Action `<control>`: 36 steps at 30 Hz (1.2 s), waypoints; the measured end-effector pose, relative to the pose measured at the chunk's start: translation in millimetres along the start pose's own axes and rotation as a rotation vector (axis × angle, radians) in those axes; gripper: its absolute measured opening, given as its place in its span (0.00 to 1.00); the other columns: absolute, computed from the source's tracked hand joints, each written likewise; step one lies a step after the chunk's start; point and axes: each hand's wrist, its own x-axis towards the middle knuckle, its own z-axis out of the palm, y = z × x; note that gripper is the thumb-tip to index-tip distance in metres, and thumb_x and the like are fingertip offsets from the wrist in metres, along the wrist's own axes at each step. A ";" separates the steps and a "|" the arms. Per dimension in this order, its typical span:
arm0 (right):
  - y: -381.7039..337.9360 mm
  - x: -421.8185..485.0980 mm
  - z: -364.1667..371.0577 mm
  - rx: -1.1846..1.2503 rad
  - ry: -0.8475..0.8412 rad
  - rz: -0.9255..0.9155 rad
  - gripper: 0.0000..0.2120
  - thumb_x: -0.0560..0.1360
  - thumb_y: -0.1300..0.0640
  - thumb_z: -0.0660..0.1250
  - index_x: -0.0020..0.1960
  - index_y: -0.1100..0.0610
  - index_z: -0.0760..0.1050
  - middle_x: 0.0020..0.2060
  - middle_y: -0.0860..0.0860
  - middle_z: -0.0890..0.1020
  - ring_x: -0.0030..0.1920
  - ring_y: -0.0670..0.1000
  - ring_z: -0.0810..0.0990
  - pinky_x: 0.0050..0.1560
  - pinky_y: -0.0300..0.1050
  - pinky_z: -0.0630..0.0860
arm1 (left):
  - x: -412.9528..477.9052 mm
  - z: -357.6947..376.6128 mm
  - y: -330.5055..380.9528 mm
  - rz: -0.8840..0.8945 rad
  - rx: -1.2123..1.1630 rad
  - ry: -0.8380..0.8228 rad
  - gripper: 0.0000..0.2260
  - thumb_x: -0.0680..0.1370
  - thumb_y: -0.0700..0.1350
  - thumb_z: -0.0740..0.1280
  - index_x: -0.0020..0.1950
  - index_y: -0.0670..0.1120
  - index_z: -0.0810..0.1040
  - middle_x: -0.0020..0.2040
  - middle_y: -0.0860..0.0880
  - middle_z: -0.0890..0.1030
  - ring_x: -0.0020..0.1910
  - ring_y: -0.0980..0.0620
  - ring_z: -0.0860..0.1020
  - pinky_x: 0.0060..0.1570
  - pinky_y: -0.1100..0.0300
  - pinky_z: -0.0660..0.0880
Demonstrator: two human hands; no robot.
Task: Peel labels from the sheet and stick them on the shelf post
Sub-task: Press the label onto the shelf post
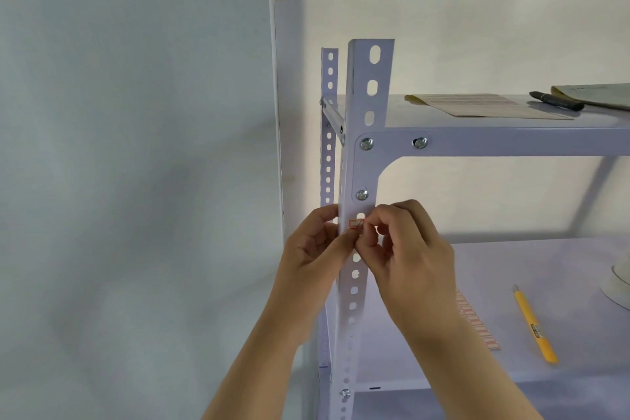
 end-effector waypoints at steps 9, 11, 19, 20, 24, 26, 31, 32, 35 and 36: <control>5.3 0.1 -1.8 0.032 -0.095 -0.021 0.08 0.75 0.59 0.65 0.40 0.62 0.75 0.37 0.53 0.76 0.26 0.54 0.72 0.21 0.49 0.72 | -0.6 -2.8 -2.4 0.024 0.046 -0.025 0.13 0.80 0.39 0.67 0.62 0.51 0.82 0.45 0.43 0.85 0.46 0.50 0.82 0.52 0.54 0.80; 6.2 -0.7 -3.2 0.049 -0.058 -0.042 0.07 0.75 0.60 0.67 0.39 0.62 0.77 0.36 0.53 0.78 0.26 0.53 0.73 0.22 0.48 0.73 | 0.0 -3.6 -1.8 0.023 0.031 -0.028 0.14 0.80 0.39 0.67 0.64 0.49 0.81 0.45 0.39 0.84 0.46 0.49 0.82 0.53 0.54 0.80; 8.4 -1.8 -5.8 0.021 0.023 -0.115 0.03 0.73 0.64 0.72 0.41 0.63 0.83 0.37 0.55 0.83 0.28 0.50 0.77 0.26 0.43 0.75 | 1.9 -6.8 -1.6 0.025 0.014 -0.039 0.16 0.76 0.44 0.70 0.64 0.48 0.81 0.51 0.30 0.81 0.48 0.46 0.82 0.59 0.46 0.78; 8.7 -2.1 -5.7 0.032 0.012 -0.108 0.04 0.74 0.64 0.70 0.40 0.63 0.82 0.37 0.55 0.83 0.28 0.50 0.76 0.26 0.43 0.74 | 2.3 -7.0 -2.4 0.032 0.024 -0.042 0.15 0.77 0.45 0.71 0.64 0.48 0.81 0.51 0.30 0.80 0.48 0.45 0.82 0.60 0.44 0.78; 8.7 -2.0 -5.8 0.086 -0.045 -0.072 0.08 0.76 0.60 0.66 0.41 0.63 0.81 0.38 0.54 0.82 0.27 0.51 0.75 0.26 0.45 0.73 | 1.9 -9.6 -3.9 0.040 0.072 -0.050 0.18 0.76 0.47 0.71 0.66 0.50 0.80 0.52 0.31 0.81 0.53 0.34 0.81 0.61 0.40 0.76; 8.5 -2.9 -6.0 0.098 -0.071 -0.059 0.08 0.76 0.60 0.66 0.42 0.63 0.80 0.39 0.54 0.81 0.27 0.51 0.75 0.27 0.45 0.73 | 0.6 -11.3 -3.9 0.040 0.089 -0.055 0.18 0.76 0.47 0.71 0.67 0.51 0.79 0.53 0.34 0.83 0.55 0.35 0.81 0.62 0.41 0.77; 5.2 -6.8 -6.6 0.114 -0.075 -0.025 0.06 0.75 0.61 0.66 0.41 0.61 0.79 0.39 0.52 0.80 0.30 0.47 0.73 0.29 0.39 0.71 | -0.4 -12.1 -2.5 0.068 0.167 -0.031 0.19 0.76 0.47 0.72 0.67 0.52 0.79 0.54 0.42 0.86 0.54 0.40 0.84 0.60 0.43 0.79; 4.5 -7.5 -6.6 0.123 -0.070 -0.023 0.06 0.75 0.61 0.66 0.41 0.61 0.79 0.38 0.52 0.80 0.30 0.47 0.73 0.29 0.39 0.71 | -0.6 -12.1 -2.7 0.073 0.178 -0.023 0.18 0.77 0.45 0.72 0.67 0.51 0.79 0.54 0.43 0.86 0.54 0.42 0.84 0.60 0.44 0.80; 2.9 -9.7 -6.9 0.144 -0.062 -0.011 0.06 0.74 0.61 0.67 0.39 0.62 0.78 0.38 0.52 0.80 0.29 0.50 0.77 0.28 0.39 0.72 | -1.2 -12.5 -3.8 0.079 0.214 -0.003 0.18 0.78 0.40 0.71 0.67 0.50 0.79 0.54 0.45 0.86 0.53 0.44 0.84 0.59 0.44 0.80; 2.5 -10.6 -7.1 0.146 -0.063 -0.006 0.06 0.74 0.61 0.67 0.39 0.61 0.78 0.38 0.52 0.80 0.29 0.50 0.78 0.28 0.40 0.72 | -1.3 -12.5 -4.1 0.082 0.231 0.004 0.18 0.78 0.40 0.71 0.67 0.51 0.78 0.54 0.45 0.87 0.53 0.45 0.85 0.59 0.45 0.80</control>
